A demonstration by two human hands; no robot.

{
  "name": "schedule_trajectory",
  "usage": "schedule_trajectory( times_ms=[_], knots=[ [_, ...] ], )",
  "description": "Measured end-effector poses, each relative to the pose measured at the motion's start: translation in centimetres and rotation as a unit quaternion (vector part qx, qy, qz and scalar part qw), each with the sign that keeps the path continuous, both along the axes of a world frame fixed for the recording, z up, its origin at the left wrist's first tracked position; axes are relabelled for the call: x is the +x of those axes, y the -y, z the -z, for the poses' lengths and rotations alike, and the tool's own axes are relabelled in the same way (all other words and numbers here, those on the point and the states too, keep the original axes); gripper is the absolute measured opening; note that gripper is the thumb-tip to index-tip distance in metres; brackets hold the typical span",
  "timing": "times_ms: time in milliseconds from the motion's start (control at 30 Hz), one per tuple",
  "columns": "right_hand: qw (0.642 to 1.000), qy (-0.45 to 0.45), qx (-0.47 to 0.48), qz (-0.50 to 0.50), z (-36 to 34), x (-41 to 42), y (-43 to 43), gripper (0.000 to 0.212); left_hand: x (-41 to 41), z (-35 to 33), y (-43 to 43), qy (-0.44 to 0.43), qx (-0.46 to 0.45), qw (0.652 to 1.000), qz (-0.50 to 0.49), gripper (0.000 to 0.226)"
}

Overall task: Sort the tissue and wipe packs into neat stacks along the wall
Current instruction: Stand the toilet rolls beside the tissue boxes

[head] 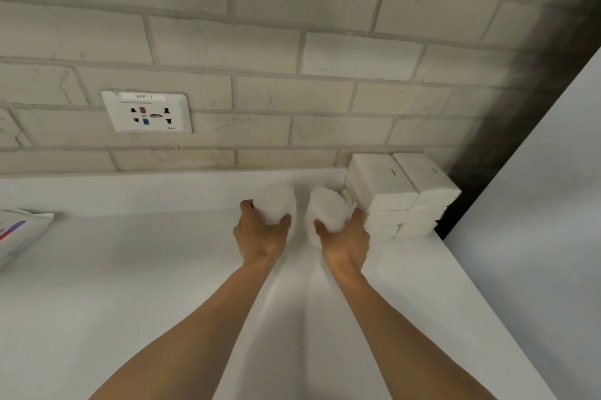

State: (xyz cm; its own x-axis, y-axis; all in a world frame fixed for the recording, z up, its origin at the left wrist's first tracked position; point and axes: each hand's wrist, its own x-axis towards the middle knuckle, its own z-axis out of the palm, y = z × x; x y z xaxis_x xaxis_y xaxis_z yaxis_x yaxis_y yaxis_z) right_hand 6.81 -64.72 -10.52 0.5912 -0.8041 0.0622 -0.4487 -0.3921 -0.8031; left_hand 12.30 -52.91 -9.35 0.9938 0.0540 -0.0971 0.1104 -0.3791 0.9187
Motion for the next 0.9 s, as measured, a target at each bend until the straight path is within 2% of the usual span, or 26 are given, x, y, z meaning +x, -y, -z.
schedule_trajectory(
  times_ms=[133, 233, 400, 533, 633, 767, 900],
  knots=[
    [1.0, 0.025, -0.014, 0.003, 0.5, 0.6, 0.3, 0.081, 0.3, 1.3, 1.6, 0.008, 0.031, 0.999, 0.0, 0.08],
    [0.998, 0.063, 0.011, 0.001, 0.9, 1.1, 0.5, 0.079, 0.4, 1.8, 2.6, 0.017, 0.042, 0.999, 0.012, 0.083],
    [0.991, 0.115, 0.064, -0.009, 1.7, 1.4, 0.9, 0.064, 0.5, 1.8, 3.3, 0.011, 0.011, 0.998, 0.058, 0.088],
    [0.99, 0.101, 0.095, -0.028, 1.3, 1.5, 1.1, 0.038, 0.5, 1.5, 3.5, 0.001, 0.001, 0.997, 0.075, 0.081],
    [0.99, 0.087, 0.09, -0.059, 1.3, 1.8, 1.3, 0.028, 0.6, 1.5, 3.4, -0.001, 0.001, 0.997, 0.073, 0.072],
    [0.989, 0.079, 0.089, -0.088, 1.2, 2.3, 1.4, 0.038, 1.0, 1.9, 3.2, 0.01, 0.005, 0.998, 0.063, 0.068],
    [0.988, 0.073, 0.099, -0.088, 1.5, 2.6, 1.4, 0.037, 1.2, 2.2, 3.3, 0.016, 0.012, 0.998, 0.058, 0.067]
  ],
)
